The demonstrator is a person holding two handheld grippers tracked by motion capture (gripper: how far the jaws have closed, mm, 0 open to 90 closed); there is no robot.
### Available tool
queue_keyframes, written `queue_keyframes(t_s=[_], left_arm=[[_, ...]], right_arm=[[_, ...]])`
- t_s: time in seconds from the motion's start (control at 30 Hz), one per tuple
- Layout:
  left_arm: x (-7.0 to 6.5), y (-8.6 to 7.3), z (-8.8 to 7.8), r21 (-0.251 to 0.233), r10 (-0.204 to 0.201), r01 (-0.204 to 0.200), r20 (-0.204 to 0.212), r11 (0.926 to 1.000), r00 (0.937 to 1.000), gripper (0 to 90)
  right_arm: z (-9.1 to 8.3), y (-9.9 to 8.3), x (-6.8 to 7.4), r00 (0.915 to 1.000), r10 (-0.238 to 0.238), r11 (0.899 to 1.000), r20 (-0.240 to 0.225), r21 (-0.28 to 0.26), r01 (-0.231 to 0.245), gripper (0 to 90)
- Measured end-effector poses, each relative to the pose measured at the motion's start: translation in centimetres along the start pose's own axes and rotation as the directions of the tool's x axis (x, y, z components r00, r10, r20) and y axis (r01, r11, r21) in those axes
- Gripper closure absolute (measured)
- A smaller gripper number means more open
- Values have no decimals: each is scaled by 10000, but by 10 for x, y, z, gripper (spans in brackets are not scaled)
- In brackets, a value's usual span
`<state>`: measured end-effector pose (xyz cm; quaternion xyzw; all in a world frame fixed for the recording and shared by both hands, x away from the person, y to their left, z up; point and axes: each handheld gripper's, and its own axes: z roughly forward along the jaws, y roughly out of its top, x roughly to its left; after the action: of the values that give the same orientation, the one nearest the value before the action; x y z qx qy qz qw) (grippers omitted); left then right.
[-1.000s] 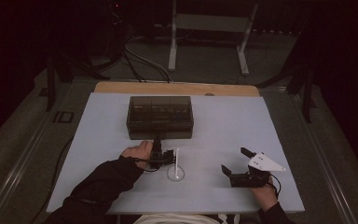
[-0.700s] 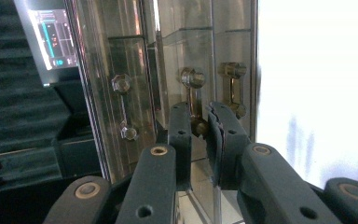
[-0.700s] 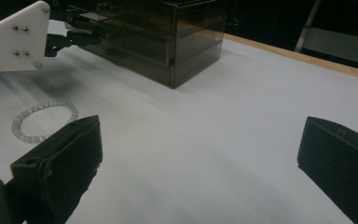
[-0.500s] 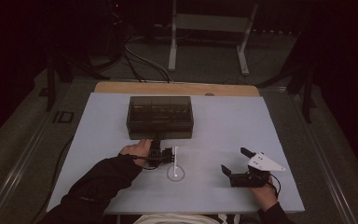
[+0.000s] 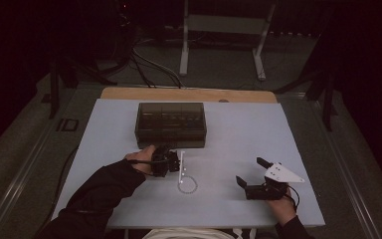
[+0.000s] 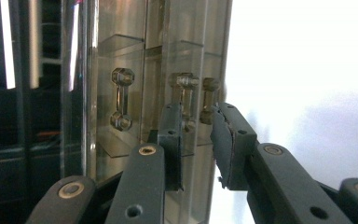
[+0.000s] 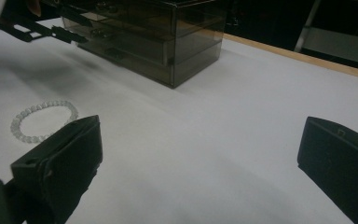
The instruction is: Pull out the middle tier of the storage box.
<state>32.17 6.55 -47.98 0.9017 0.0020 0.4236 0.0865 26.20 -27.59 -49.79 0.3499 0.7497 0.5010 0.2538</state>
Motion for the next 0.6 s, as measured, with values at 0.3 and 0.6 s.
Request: queue_keyframes(t_s=[0.3, 0.6], left_arm=[[14, -17, -9, -472, -591, 706, 2112, 9964, 9757, 565], [27, -29, -16, -314, -1151, 1284, 2724, 9912, 9553, 334]], right_arm=[[0, 0, 0, 10000, -8, 10000, 10, 5, 8, 0], [0, 0, 0, 10000, -24, 10000, 9, 24, 24, 0]])
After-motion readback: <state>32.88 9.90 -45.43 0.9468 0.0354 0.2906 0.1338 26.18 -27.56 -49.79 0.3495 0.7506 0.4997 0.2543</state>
